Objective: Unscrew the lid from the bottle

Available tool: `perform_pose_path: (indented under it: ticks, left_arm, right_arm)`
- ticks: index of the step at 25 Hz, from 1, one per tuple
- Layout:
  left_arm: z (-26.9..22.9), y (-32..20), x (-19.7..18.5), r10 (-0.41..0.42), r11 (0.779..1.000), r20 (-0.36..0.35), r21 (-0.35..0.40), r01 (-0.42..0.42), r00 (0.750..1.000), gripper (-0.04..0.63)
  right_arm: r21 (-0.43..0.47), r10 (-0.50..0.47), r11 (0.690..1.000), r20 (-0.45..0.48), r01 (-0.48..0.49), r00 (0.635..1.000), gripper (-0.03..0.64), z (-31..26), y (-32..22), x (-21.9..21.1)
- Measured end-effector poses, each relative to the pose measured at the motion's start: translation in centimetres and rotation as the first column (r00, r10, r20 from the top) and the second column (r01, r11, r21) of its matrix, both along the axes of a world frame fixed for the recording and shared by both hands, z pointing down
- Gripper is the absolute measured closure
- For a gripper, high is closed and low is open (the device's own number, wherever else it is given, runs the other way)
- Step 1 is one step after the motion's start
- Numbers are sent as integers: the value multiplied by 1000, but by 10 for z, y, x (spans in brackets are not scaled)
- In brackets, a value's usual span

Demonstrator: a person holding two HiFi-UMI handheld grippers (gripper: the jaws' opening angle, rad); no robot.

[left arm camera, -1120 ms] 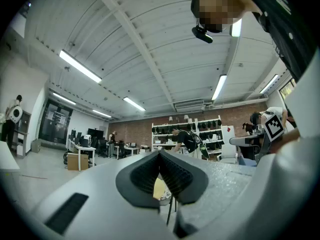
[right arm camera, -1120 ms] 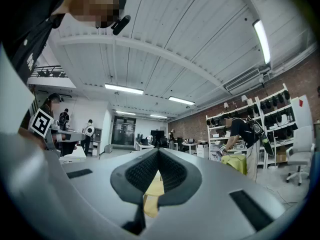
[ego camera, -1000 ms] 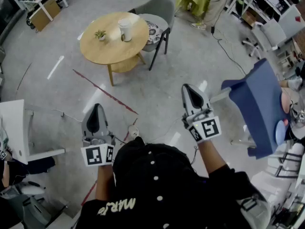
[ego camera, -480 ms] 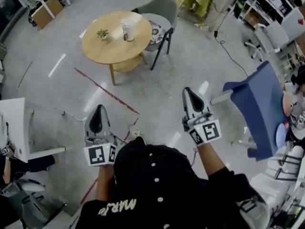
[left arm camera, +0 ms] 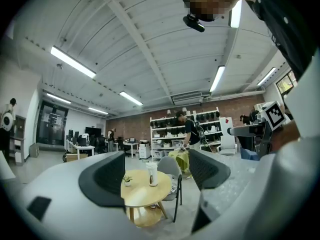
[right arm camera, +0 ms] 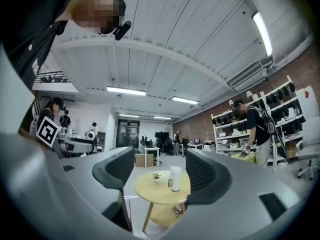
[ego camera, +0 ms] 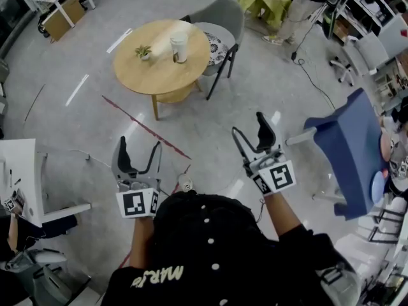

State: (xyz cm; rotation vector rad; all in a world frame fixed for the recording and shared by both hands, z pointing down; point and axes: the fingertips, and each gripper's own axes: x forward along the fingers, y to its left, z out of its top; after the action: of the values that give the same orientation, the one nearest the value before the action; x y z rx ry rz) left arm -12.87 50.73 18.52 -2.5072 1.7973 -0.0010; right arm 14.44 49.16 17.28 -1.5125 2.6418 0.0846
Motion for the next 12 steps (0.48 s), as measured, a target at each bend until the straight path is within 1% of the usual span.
perform_pose_path:
  ticks: [6, 12]
  left_arm:
    - [7, -41, -35, 29, 1000, -4, -9, -29, 1000, 213]
    - [19, -77, -58, 48, 998, -4, -32, -48, 999, 213]
  right_arm:
    - [-12, 13, 1000, -2, -13, 1000, 310, 1, -37, -33]
    - [-28, 48, 998, -23, -48, 999, 313, 6, -60, -43]
